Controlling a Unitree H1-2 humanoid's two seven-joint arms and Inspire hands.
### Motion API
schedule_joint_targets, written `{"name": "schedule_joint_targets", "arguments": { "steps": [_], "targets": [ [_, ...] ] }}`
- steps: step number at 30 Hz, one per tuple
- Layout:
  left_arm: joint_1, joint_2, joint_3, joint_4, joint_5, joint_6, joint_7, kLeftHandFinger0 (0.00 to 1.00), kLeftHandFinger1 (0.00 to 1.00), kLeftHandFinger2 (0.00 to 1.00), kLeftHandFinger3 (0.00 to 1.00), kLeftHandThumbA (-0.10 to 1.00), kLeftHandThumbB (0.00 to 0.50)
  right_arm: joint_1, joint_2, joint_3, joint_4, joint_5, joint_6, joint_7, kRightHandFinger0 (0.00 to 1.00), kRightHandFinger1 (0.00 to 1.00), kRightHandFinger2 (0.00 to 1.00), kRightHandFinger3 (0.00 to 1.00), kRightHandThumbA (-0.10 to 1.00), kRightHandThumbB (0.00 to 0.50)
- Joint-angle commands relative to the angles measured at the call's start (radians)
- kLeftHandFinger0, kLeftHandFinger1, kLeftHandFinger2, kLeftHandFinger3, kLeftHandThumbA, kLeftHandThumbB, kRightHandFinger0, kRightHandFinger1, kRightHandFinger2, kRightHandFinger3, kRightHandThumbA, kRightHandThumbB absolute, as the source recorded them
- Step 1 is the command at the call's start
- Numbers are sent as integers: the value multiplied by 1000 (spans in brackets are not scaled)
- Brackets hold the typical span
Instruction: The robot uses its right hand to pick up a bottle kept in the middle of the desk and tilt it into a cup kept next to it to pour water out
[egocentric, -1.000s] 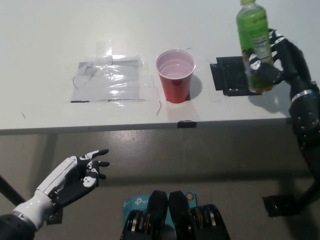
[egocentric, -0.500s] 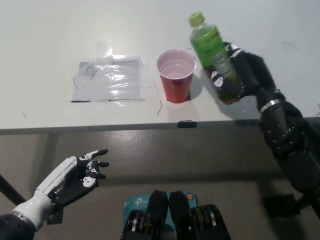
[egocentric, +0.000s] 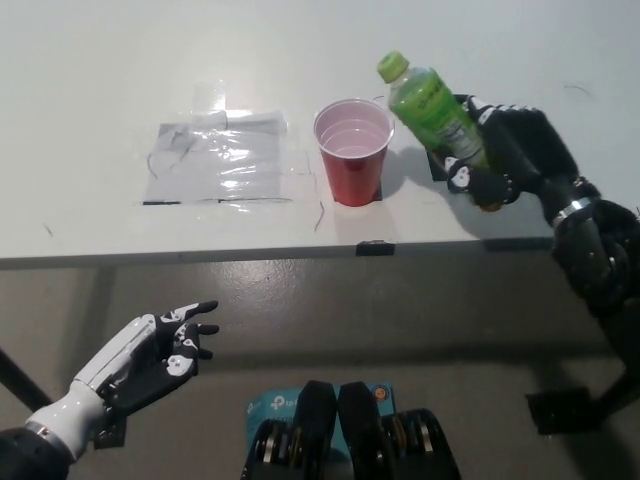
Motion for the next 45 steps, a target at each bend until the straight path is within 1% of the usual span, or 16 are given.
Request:
{"name": "schedule_joint_targets", "arguments": {
  "steps": [1,2,5,8,10,14,19,23,26,29,31,35,37,39,42,45],
  "targets": [
    [-21,29,3,-29,-1,12,-13,771,869,962,1000,660,68,-74,-53,-32,-55,-21,-43,27,0,52,223,368,-100,125],
    [-27,35,8,-27,-5,13,-17,776,870,962,1000,666,76,-82,-59,-34,-54,-29,-57,14,0,27,201,411,-100,142],
    [-34,42,6,-24,-2,2,-22,758,854,948,1000,675,68,-90,-69,-35,-61,-44,-62,14,0,0,179,432,-100,170],
    [-38,44,4,-26,-8,8,-28,752,859,958,1000,656,43,-110,-83,-19,-81,-81,-69,30,0,0,115,409,-100,191],
    [-41,45,4,-26,-9,12,-27,750,857,952,1000,670,68,-120,-87,-13,-89,-92,-89,35,0,0,76,379,-100,206],
    [-38,43,2,-34,-3,16,-24,751,857,951,1000,676,57,-141,-83,4,-86,-126,-128,26,0,0,0,350,-100,208],
    [-35,44,1,-36,2,16,-25,757,864,969,1000,683,58,-152,-87,13,-87,-152,-148,39,0,0,2,340,-100,211],
    [-31,43,9,-37,-7,25,-28,766,868,957,1000,667,52,-155,-98,4,-105,-157,-156,64,0,0,13,356,-100,259],
    [-29,43,12,-37,-6,19,-30,768,868,963,1000,652,39,-156,-110,-4,-123,-162,-140,100,0,0,18,382,-100,262],
    [-30,45,10,-36,-6,16,-33,773,876,978,1000,666,48,-155,-132,0,-131,-196,-144,101,0,2,27,388,-100,226],
    [-32,48,11,-35,-7,7,-36,769,874,979,1000,666,35,-160,-141,-1,-122,-203,-170,86,0,17,32,376,-100,234],
    [-34,50,12,-39,-4,19,-33,775,878,977,1000,691,53,-171,-155,-5,-109,-216,-200,71,0,10,12,360,-100,243],
    [-34,49,14,-40,-10,18,-36,780,883,980,1000,692,48,-180,-160,-3,-99,-224,-222,63,0,29,21,364,-100,226],
    [-37,51,11,-43,-7,24,-36,787,886,982,1000,686,36,-188,-159,-1,-98,-232,-228,71,0,25,18,344,-100,183],
    [-39,52,12,-44,-10,25,-37,784,879,964,1000,679,43,-207,-160,15,-91,-275,-257,48,0,27,7,319,-100,184],
    [-43,54,13,-55,-11,47,-38,803,894,976,1000,672,29,-222,-151,16,-86,-309,-277,9,0,0,0,296,-73,223]
  ]
}}
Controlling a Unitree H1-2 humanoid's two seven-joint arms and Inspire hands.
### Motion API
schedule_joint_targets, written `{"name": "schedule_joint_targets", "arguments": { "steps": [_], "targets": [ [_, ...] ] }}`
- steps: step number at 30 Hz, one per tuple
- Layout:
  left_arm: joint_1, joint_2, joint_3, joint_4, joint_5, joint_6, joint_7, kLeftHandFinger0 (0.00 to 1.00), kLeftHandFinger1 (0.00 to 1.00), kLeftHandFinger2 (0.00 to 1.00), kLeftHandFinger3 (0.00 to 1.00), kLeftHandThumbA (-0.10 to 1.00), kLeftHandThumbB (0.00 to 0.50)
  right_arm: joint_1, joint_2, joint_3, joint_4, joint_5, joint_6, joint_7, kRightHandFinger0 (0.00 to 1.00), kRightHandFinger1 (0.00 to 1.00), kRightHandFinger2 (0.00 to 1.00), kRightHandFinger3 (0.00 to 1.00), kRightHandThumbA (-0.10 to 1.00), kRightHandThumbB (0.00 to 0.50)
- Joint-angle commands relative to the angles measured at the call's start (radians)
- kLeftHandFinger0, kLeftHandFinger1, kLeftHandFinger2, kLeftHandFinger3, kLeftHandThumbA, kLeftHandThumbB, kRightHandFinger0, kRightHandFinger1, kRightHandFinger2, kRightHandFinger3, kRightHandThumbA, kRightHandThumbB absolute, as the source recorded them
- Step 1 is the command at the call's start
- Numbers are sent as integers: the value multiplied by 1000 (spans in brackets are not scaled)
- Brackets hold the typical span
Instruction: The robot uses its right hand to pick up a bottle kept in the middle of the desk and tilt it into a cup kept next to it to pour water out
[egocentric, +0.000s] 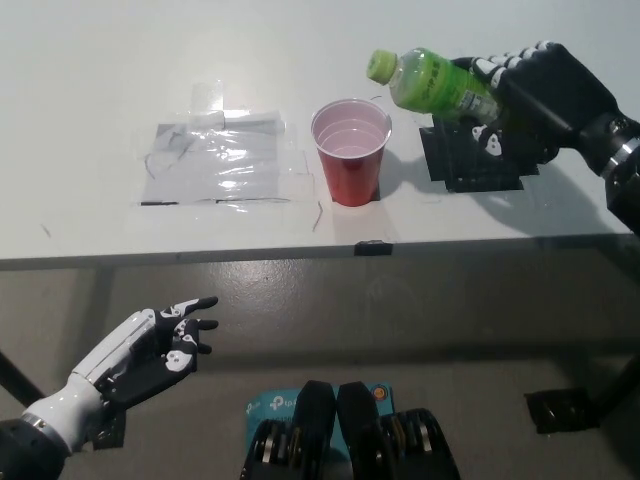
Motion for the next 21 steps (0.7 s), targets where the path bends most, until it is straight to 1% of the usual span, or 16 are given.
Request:
{"name": "schedule_joint_targets", "arguments": {
  "steps": [1,2,3,4,5,6,7,8,9,10,11,12,13,15,17,21],
  "targets": [
    [-24,38,10,-45,-11,20,-16,820,906,991,1000,673,27,-106,-23,-4,-13,-65,-65,-76,0,28,23,304,-66,222],
    [-24,38,11,-46,-12,21,-17,829,909,994,1000,675,33,-113,-19,-2,-14,-67,-64,-62,0,46,32,327,-57,252],
    [-24,38,11,-46,-13,21,-18,832,909,992,1000,678,33,-121,-16,-1,-18,-66,-62,-47,0,46,29,333,-55,260],
    [-24,40,10,-44,-13,14,-20,833,908,991,1000,679,27,-127,-14,1,-20,-73,-59,-41,0,48,23,341,-50,279],
    [-25,35,10,-49,-14,24,-17,833,907,991,1000,678,31,-132,-18,1,-23,-83,-64,-46,0,3,0,332,-49,295],
    [-25,36,8,-48,-10,12,-18,829,906,992,1000,677,22,-139,-18,3,-22,-93,-67,-49,0,2,2,328,-53,291],
    [-24,36,9,-55,-10,29,-15,839,919,1000,1000,679,29,-145,-21,3,-18,-93,-78,-49,0,0,0,325,-50,279],
    [-24,36,12,-60,-14,35,-14,845,924,1000,1000,678,19,-156,-25,7,-23,-106,-77,-41,0,0,0,316,-28,279],
    [-22,36,14,-59,-16,24,-15,850,928,1000,1000,654,1,-163,-31,8,-23,-115,-83,-38,0,0,1,312,-35,277],
    [-22,36,14,-59,-16,23,-15,850,928,1000,1000,651,0,-163,-31,7,-22,-117,-85,-38,0,0,0,311,-35,278],
    [-22,37,18,-61,-16,25,-14,854,932,1000,1000,648,3,-172,-32,7,-17,-119,-91,-37,0,0,0,295,-71,292],
    [-21,38,18,-64,-14,28,-13,856,933,1000,1000,647,1,-176,-37,6,-15,-120,-98,-36,0,0,0,287,-82,299],
    [-21,37,17,-58,-11,10,-14,847,926,1000,1000,657,5,-177,-48,6,-12,-124,-113,-45,0,0,0,269,-95,321],
    [-21,40,15,-64,-8,18,-14,853,931,1000,1000,681,7,-177,-55,4,-13,-131,-121,-45,0,0,0,267,-95,311],
    [-23,43,17,-67,-8,18,-14,860,930,1000,1000,688,1,-184,-70,8,-7,-159,-129,-61,0,0,0,272,-59,291],
    [-24,42,17,-66,-12,17,-15,853,926,1000,1000,700,2,-186,-76,8,0,-176,-148,-82,0,0,0,252,-72,285]
  ]
}}
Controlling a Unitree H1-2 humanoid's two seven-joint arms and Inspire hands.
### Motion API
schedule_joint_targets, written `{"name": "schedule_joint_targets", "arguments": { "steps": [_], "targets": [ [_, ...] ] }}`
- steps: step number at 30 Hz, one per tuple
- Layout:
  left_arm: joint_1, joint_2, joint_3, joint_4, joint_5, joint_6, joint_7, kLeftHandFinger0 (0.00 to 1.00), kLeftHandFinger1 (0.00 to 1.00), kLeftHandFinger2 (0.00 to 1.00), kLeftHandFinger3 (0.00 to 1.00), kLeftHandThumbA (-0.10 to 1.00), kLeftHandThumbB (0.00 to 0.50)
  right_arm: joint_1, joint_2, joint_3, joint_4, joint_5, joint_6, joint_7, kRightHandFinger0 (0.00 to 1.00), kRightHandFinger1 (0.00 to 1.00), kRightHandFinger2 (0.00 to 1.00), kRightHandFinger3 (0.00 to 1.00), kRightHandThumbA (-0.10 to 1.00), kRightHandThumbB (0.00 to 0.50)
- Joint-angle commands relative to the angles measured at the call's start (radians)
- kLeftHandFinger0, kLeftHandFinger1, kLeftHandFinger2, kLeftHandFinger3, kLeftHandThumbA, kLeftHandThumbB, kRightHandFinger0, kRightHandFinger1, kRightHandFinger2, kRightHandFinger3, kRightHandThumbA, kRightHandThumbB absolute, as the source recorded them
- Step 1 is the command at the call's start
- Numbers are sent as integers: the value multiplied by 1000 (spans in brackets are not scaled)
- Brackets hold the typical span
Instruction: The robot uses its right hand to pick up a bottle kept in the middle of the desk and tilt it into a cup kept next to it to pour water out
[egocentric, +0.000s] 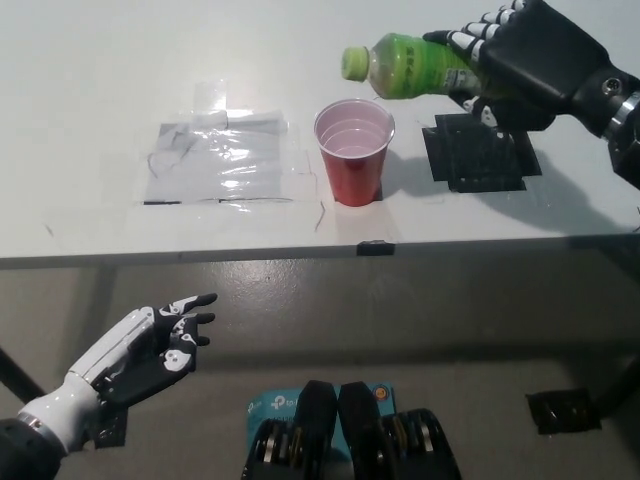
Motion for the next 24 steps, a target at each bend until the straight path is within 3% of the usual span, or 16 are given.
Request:
{"name": "schedule_joint_targets", "arguments": {
  "steps": [1,3,7,10,11,13,16,17,18,20,21,23,24],
  "targets": [
    [-28,34,13,-39,-10,9,-11,853,926,1000,1000,701,4,-96,-47,-16,-18,-32,-47,-59,0,0,1,253,-92,277],
    [-27,32,14,-43,-9,15,-7,854,928,1000,1000,698,5,-97,-45,-17,-24,-33,-44,-39,0,15,12,267,-88,265],
    [-26,33,15,-39,-11,5,-10,866,934,1000,1000,697,0,-108,-34,-12,-7,-46,-62,-68,0,0,0,259,-80,309],
    [-31,29,15,-39,-12,13,-8,867,932,1000,1000,693,0,-113,-32,-16,-14,-54,-61,-51,0,0,0,248,-75,292],
    [-32,33,11,-41,-7,15,-8,883,939,1000,1000,706,3,-121,-31,-3,-5,-63,-62,-78,0,0,0,135,-100,264],
    [-31,35,10,-42,-4,8,-10,889,939,1000,1000,706,0,-129,-30,7,-2,-71,-62,-78,0,0,10,175,-100,298],
    [-29,33,12,-35,-6,-7,-11,889,939,1000,1000,704,1,-140,-35,32,-1,-84,-63,-84,0,0,12,222,-73,288],
    [-30,32,13,-35,-7,-2,-10,888,939,1000,1000,703,9,-143,-37,38,0,-89,-63,-84,0,0,5,205,-62,279],
    [-31,32,14,-36,-12,3,-11,888,941,1000,1000,701,8,-147,-39,45,5,-113,-63,-106,0,0,8,113,-63,266],
    [-31,31,13,-39,-13,8,-10,892,948,1000,1000,695,0,-152,-45,52,5,-116,-63,-110,0,18,60,41,-99,236],
    [-32,31,14,-41,-17,14,-12,908,963,1000,1000,687,0,-158,-54,53,-2,-150,-62,-100,0,52,126,96,-100,228],
    [-32,32,13,-42,-15,14,-12,909,963,1000,1000,686,0,-160,-57,51,-3,-148,-62,-85,0,69,158,72,-100,208],
    [-27,30,16,-36,-14,10,-8,907,958,1000,1000,687,1,-164,-61,52,-6,-154,-61,-66,0,112,215,145,-73,215]
  ]
}}
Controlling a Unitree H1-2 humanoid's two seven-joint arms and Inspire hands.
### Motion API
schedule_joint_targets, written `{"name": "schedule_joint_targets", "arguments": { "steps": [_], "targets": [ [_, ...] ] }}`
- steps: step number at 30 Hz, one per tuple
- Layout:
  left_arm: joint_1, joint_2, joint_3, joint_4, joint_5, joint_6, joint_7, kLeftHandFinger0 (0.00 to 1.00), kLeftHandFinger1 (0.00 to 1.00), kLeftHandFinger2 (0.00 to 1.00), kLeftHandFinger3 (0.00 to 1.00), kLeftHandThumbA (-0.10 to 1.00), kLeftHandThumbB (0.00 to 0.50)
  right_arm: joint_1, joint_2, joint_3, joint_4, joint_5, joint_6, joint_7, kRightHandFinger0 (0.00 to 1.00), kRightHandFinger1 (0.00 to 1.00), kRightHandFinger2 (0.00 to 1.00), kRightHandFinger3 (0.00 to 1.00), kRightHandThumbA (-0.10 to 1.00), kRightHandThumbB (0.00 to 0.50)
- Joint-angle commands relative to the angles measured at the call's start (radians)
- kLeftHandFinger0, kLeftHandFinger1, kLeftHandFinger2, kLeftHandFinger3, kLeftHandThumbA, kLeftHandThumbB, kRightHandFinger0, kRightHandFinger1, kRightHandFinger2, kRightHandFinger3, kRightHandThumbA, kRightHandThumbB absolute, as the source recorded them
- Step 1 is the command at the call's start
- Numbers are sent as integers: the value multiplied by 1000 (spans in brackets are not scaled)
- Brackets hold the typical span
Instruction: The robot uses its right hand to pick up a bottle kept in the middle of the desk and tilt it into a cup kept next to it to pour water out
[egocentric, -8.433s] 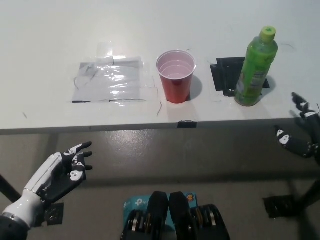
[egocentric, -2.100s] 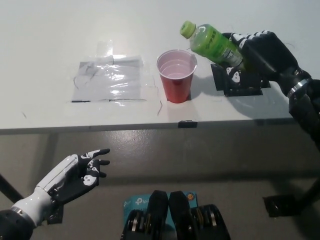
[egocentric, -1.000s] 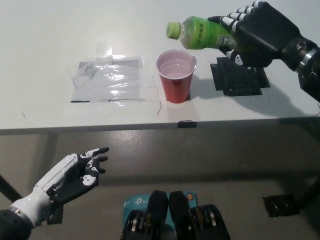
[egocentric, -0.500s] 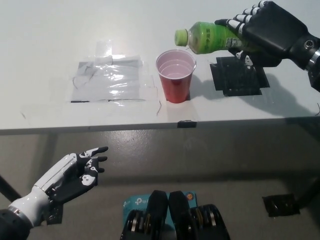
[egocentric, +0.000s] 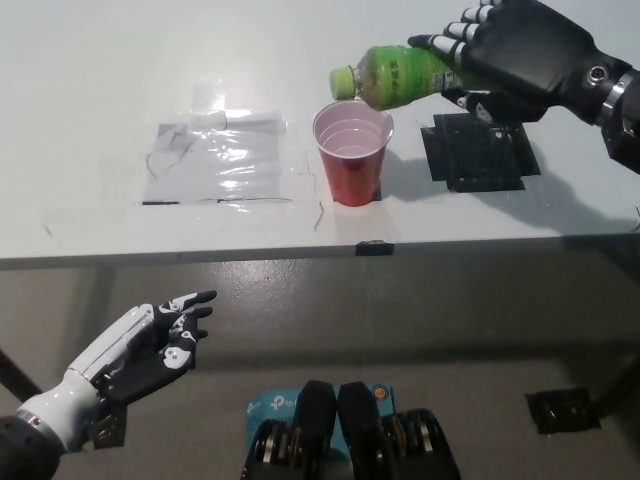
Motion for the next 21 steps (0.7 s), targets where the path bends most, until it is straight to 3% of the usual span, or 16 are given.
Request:
{"name": "schedule_joint_targets", "arguments": {
  "steps": [1,2,3,7,8,11,12,14,15,17,18,19,21],
  "targets": [
    [-19,28,16,-30,-13,-2,-9,906,957,1000,1000,687,1,-88,-52,-22,-29,-37,-1,-24,0,120,222,164,-65,217],
    [-19,29,14,-30,-11,-3,-9,903,956,1000,1000,689,0,-82,-53,-29,-28,-28,-2,-28,0,133,229,258,-28,254],
    [-19,30,13,-29,-10,-9,-11,892,948,1000,1000,697,0,-79,-55,-28,-28,-30,-2,-34,0,92,164,283,5,253],
    [-14,26,12,-20,-9,-21,-11,890,945,1000,1000,708,13,-54,-54,-31,-36,-23,-3,-36,0,48,106,217,-27,264],
    [-10,22,14,-22,-11,-18,-7,892,945,1000,1000,708,20,-53,-53,-26,-32,-23,-3,-42,0,31,86,156,-54,266],
    [-9,23,12,-31,-8,-15,-7,895,948,1000,1000,707,4,-45,-50,-17,-14,-24,-3,-92,0,1,86,122,-83,267],
    [-9,23,13,-29,-11,-18,-8,893,949,1000,1000,697,5,-37,-44,-27,-12,-25,-2,-88,0,19,108,145,-97,245],
    [-9,24,13,-28,-10,-19,-8,892,947,1000,1000,701,0,-27,-38,-36,-14,-22,8,-85,0,29,123,172,-100,257],
    [-9,25,12,-28,-8,-20,-8,893,948,1000,1000,701,0,-24,-36,-41,-15,-14,12,-79,0,47,146,256,-88,270],
    [-10,24,12,-22,-10,-23,-10,896,950,1000,1000,701,0,-10,-22,-71,-17,51,26,-32,0,31,106,325,-83,283],
    [-10,24,12,-24,-10,-22,-10,898,951,1000,1000,704,9,-3,-17,-82,-15,62,26,-41,0,1,10,326,-82,295],
    [-10,24,12,-25,-9,-20,-10,900,952,1000,1000,707,10,7,-9,-97,-13,79,26,-55,0,0,0,324,-82,303],
    [4,19,14,-26,-9,-29,-5,902,952,1000,1000,711,13,22,5,-110,-10,84,29,-53,0,0,1,325,-72,267]
  ]
}}
